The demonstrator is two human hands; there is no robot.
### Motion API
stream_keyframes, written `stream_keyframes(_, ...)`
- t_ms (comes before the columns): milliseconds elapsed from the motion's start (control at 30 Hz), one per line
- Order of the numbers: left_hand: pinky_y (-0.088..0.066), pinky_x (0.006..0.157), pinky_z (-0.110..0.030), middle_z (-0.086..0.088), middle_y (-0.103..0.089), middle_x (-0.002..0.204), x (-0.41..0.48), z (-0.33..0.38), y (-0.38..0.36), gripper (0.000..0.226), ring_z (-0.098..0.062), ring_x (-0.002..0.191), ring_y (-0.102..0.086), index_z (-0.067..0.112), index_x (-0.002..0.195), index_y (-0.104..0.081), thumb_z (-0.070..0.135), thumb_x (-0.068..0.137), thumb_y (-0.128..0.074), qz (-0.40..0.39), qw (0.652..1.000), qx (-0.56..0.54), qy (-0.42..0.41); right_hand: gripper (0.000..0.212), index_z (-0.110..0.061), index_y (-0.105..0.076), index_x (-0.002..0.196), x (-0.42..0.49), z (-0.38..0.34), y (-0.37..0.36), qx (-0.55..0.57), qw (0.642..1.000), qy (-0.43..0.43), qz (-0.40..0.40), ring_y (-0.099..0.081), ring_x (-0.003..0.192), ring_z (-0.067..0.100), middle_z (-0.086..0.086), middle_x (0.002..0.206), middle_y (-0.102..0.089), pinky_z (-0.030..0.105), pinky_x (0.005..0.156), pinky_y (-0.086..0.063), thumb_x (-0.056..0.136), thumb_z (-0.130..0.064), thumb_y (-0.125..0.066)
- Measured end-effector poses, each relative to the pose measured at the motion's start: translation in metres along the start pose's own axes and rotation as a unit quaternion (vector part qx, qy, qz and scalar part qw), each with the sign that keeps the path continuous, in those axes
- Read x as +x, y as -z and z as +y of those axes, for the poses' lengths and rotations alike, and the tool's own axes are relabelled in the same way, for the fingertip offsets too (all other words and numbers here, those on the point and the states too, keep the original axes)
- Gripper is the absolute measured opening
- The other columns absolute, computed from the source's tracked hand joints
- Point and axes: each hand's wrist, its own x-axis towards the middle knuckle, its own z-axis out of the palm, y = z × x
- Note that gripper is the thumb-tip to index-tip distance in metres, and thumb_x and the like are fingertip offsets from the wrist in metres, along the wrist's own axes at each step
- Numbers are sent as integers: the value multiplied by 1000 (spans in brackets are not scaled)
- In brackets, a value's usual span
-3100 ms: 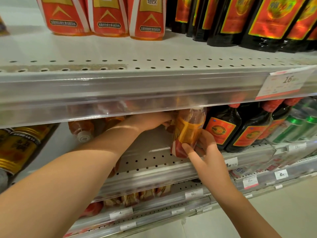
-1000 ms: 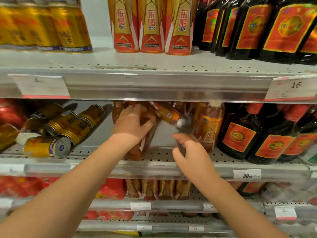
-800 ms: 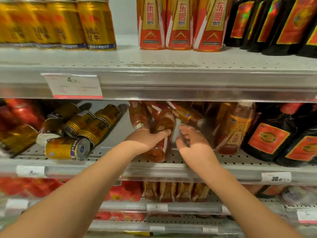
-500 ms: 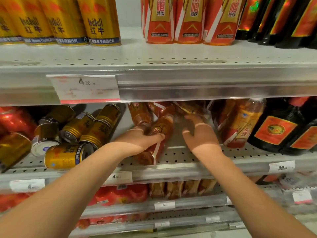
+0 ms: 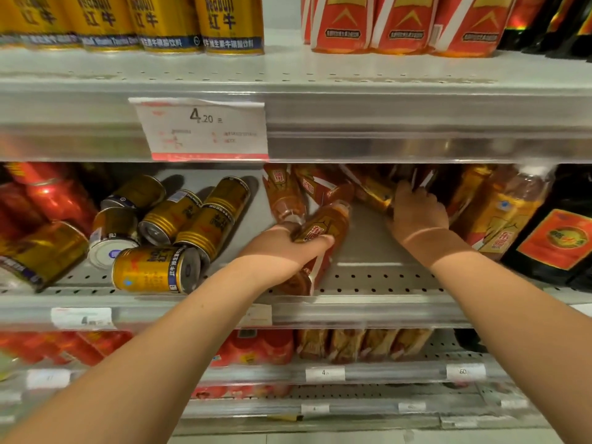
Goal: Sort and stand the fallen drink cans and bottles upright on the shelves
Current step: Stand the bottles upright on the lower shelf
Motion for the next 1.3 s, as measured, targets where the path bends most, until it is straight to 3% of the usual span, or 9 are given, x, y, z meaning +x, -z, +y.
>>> stream_keyframes(167, -43, 80, -31, 9, -63, 120, -5, 1, 1, 80, -15, 94, -57, 40, 138, -52, 90, 76, -40, -10, 999, 36, -5, 61, -17, -40, 142, -31, 9, 8, 145, 989, 36, 24, -57, 111, 41, 19, 133, -47, 44, 88, -50, 93, -46, -61)
stream_keyframes(333, -42, 67, -27, 13, -64, 95, -8, 0, 0, 70, -8, 80, -59, 35, 129, -59, 85, 84, -41, 17, 1000, 19, 3, 63, -27, -48, 137, -62, 28, 38, 294, 950, 28, 103, -54, 116, 36, 12, 133, -50, 35, 91, -44, 84, -54, -70)
stream_keyframes(467, -42, 79, -31, 8, -60, 105, -9, 2, -7, 71, -19, 91, -58, 33, 135, -59, 81, 86, -46, 46, 999, -1, 18, 69, -7, -61, 123, -73, 29, 63, 288, 948, -5, 135, -49, 125, 37, 19, 127, -59, 44, 104, -44, 80, -61, -69)
stream_keyframes(600, -44, 74, -32, 5, -65, 101, -8, 2, -9, 66, -19, 86, -61, 35, 127, -64, 83, 83, -46, 59, 998, -10, 24, 49, -13, -65, 106, -73, 28, 77, 381, 918, -13, 109, -61, 103, 26, 4, 107, -66, 37, 92, -50, 81, -56, -71)
stream_keyframes(767, -41, 60, -25, 13, -59, 83, -10, 5, -10, 63, -8, 73, -56, 38, 124, -61, 83, 84, -44, 64, 998, 7, 23, 42, -22, -48, 102, -69, 20, 75, 396, 916, -23, 55, -50, 84, 15, -15, 85, -49, 26, 71, -39, 87, -55, -68)
stream_keyframes(900, -46, 75, -29, 5, -66, 112, -11, 8, -7, 72, -14, 88, -61, 35, 140, -52, 82, 87, -38, 38, 998, 54, 9, 60, -23, -47, 136, -73, 20, 60, 451, 891, -3, 51, -57, 114, 21, -2, 124, -59, 31, 91, -44, 89, -57, -64)
stream_keyframes(1067, -42, 92, -32, 1, -50, 152, -3, 15, 6, 89, -24, 131, -54, 36, 157, -32, 86, 83, -39, -44, 995, 92, -6, 100, -30, -19, 155, -78, 15, 32, 422, 906, -22, 5, -48, 132, 31, 9, 150, -37, 44, 106, -44, 78, -54, -78)
stream_keyframes(1167, -47, 91, -33, 2, -57, 144, -1, 19, 8, 92, -22, 122, -59, 34, 153, -39, 84, 76, -51, -58, 997, 45, 12, 93, -23, -30, 150, -78, 15, 14, 428, 902, -57, -18, -53, 128, 32, 9, 144, -48, 38, 101, -44, 77, -55, -78)
stream_keyframes(1300, -42, 64, -25, 12, -64, 96, -5, 19, -17, 60, -8, 82, -59, 32, 127, -57, 69, 81, -64, 30, 989, -134, 49, 81, -22, -37, 144, -69, 25, 3, 489, 870, -55, -38, -58, 125, 27, 2, 135, -61, 35, 101, -44, 80, -46, -80)
